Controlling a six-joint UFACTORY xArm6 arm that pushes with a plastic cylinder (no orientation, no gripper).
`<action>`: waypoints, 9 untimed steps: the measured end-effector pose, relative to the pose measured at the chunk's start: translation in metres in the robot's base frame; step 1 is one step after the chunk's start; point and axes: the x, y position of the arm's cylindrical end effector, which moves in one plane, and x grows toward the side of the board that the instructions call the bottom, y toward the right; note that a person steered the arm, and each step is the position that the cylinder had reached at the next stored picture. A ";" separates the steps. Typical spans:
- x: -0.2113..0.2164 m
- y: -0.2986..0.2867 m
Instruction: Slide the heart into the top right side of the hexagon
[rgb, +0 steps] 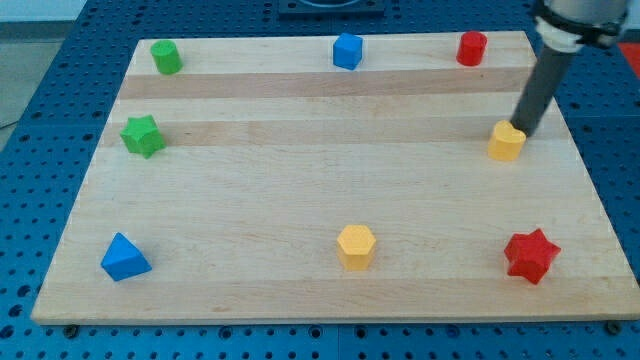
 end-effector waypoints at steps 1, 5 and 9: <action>0.049 -0.035; 0.120 -0.111; 0.066 -0.118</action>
